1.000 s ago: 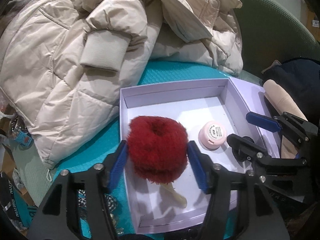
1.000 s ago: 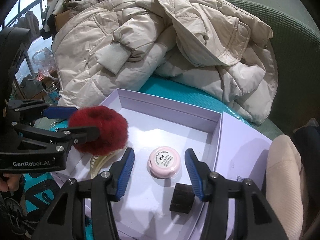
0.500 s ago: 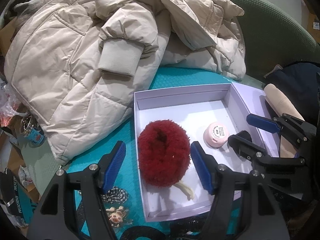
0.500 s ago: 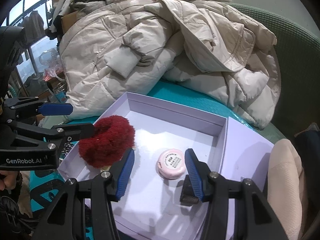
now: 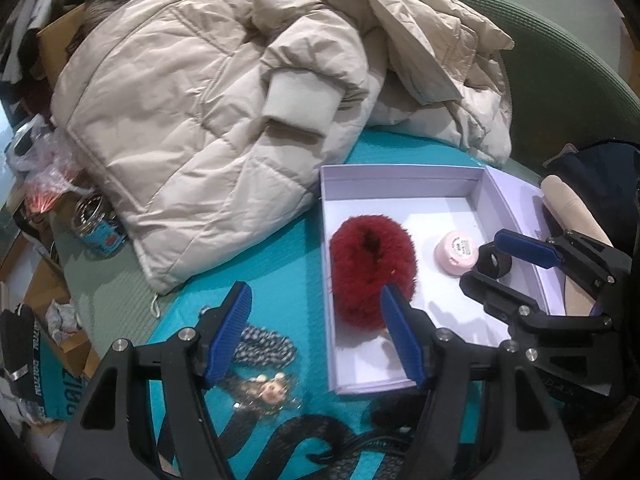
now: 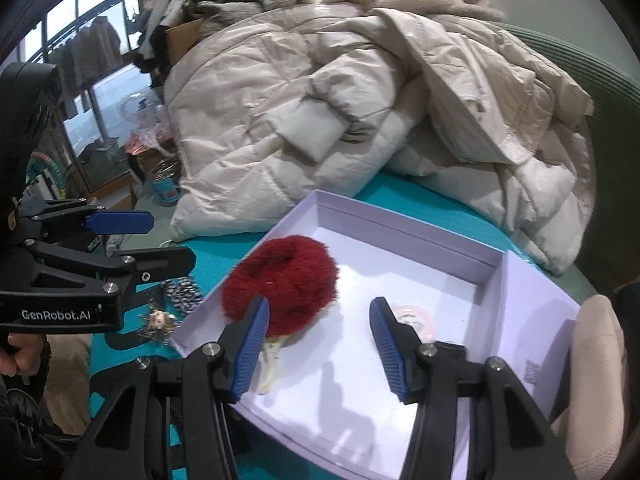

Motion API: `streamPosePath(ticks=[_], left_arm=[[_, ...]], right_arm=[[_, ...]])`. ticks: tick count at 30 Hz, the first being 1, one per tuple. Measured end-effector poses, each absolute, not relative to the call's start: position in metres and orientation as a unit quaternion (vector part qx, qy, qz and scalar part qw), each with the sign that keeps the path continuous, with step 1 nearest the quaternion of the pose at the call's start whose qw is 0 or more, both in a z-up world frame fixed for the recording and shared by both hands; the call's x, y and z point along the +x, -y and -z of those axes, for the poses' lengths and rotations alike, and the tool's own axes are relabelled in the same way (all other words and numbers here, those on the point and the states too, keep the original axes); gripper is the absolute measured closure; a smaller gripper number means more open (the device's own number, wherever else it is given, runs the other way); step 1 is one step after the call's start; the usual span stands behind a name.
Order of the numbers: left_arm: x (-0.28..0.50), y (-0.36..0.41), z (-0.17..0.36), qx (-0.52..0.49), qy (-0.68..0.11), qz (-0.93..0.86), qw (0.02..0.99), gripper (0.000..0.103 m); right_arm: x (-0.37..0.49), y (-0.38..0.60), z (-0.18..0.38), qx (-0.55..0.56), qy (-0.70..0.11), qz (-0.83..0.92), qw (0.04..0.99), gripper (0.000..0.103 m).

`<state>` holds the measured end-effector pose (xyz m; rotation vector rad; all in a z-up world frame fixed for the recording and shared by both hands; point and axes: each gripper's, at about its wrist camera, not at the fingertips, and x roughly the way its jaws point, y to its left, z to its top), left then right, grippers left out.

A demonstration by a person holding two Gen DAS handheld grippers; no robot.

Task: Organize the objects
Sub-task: 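Withdraw both tools from the box toward the gold bear clip and black claw clip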

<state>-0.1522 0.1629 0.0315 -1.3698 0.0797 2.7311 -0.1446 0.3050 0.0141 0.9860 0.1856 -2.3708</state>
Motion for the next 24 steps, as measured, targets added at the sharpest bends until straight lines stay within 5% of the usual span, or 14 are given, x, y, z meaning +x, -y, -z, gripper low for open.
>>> streamPosePath(ticks=[24], left_arm=[[-0.081,-0.098,-0.017,-0.457,0.021,-0.889,-0.021,0.037]], right_arm=[[-0.095,-0.238,-0.010,0.358,-0.116,0.839,0.393,0.050]])
